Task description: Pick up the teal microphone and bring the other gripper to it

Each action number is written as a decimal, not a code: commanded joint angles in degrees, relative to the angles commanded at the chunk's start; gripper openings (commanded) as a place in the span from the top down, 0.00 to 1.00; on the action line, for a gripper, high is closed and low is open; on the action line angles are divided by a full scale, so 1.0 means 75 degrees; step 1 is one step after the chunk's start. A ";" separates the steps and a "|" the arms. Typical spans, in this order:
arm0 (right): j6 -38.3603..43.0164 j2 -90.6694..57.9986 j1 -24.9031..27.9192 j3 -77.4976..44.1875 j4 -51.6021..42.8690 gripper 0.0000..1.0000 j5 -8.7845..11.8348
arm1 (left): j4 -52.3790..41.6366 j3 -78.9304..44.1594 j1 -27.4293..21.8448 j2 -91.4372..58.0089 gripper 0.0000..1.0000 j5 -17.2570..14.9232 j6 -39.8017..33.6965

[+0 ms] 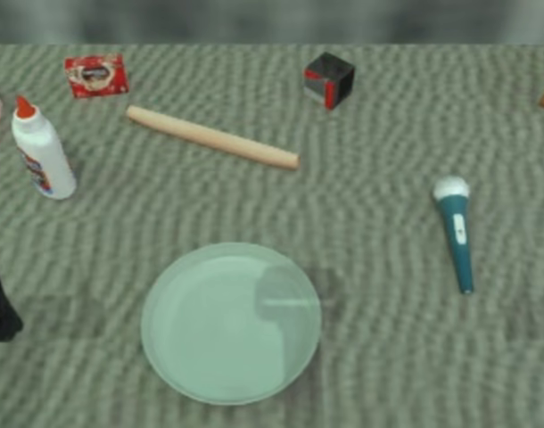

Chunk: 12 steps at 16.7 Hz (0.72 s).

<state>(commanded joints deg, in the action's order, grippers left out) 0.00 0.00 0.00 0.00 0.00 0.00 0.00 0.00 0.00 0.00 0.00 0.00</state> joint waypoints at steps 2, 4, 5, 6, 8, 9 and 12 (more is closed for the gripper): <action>0.0000 0.0000 0.0000 0.0000 0.0000 0.00 0.0000 | 0.0000 0.0000 0.0000 0.0000 0.00 0.0000 0.0000; 0.0062 -0.0234 0.0065 -0.0222 -0.0143 0.00 0.0001 | 0.0000 0.0000 0.0000 0.0000 0.00 0.0000 0.0000; 0.0124 -0.0474 0.0125 -0.0441 -0.0284 0.00 -0.0002 | 0.0000 0.0000 0.0000 0.0000 0.00 0.0000 0.0000; 0.0204 -0.0795 0.0199 -0.0722 -0.0465 0.00 -0.0008 | 0.0000 0.0000 0.0000 0.0000 0.00 0.0000 0.0000; 0.0410 -0.1684 0.0382 -0.1436 -0.0933 0.00 -0.0030 | 0.0000 0.0000 0.0000 0.0000 0.00 0.0000 0.0000; 0.0530 -0.2248 0.0488 -0.1853 -0.1213 0.00 -0.0045 | 0.0000 0.0000 0.0000 0.0000 0.00 0.0000 0.0000; 0.0932 -0.4367 0.0850 -0.3254 -0.2189 0.00 -0.0099 | 0.0000 0.0000 0.0000 0.0000 0.00 0.0000 0.0000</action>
<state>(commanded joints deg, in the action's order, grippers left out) 6.99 -32.75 6.38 -24.40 -16.42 -0.75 0.00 0.00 0.00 0.00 0.00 0.00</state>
